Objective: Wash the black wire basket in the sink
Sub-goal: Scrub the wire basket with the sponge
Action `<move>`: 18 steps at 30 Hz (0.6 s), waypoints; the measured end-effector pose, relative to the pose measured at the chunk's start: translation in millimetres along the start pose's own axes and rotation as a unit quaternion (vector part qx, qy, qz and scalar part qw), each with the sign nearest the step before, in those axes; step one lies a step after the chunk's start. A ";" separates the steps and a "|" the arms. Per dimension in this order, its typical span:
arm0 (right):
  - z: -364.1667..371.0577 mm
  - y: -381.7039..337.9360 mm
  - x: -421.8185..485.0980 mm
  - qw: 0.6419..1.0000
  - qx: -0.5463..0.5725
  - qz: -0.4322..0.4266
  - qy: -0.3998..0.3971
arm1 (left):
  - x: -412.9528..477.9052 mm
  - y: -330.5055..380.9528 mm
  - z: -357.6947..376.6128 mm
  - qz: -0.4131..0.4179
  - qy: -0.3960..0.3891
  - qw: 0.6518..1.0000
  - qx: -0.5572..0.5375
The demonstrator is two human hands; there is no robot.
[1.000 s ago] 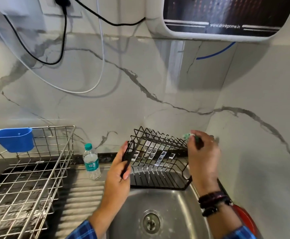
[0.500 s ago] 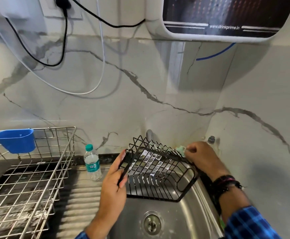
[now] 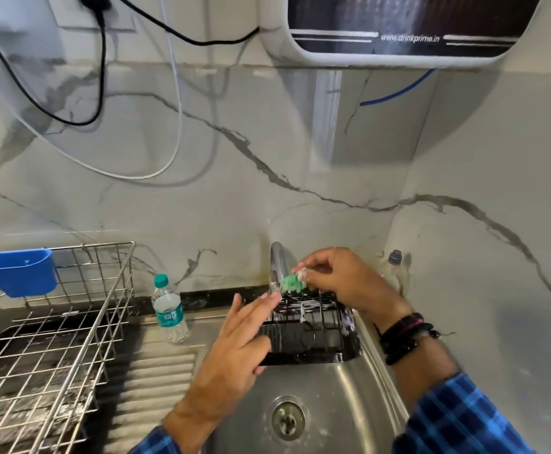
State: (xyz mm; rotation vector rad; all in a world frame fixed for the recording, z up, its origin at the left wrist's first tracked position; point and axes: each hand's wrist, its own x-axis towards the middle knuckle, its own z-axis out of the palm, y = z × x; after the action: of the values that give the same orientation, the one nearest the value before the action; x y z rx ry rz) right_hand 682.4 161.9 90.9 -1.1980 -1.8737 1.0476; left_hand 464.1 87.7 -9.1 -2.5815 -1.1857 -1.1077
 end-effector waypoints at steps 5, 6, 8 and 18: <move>-13.3 27.7 3.1 0.989 0.006 0.107 -0.105 | 5.3 -3.8 6.2 -0.005 -0.044 0.999 0.014; -14.4 33.1 3.3 0.982 -0.049 0.135 -0.123 | 6.1 -3.3 8.5 0.007 -0.060 0.998 0.021; -13.7 44.3 -0.1 0.958 -0.086 0.204 -0.184 | 5.1 -2.9 13.1 0.037 -0.086 0.995 0.039; 6.9 55.2 -16.9 0.934 0.022 0.254 -0.251 | 6.6 -10.7 6.9 0.025 -0.128 0.987 0.092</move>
State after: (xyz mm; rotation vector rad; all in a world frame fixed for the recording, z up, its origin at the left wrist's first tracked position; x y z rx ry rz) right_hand 704.0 158.6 37.0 -1.5406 -1.9275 1.8111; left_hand 463.5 101.7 -12.1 -2.6488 -1.2002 -0.6370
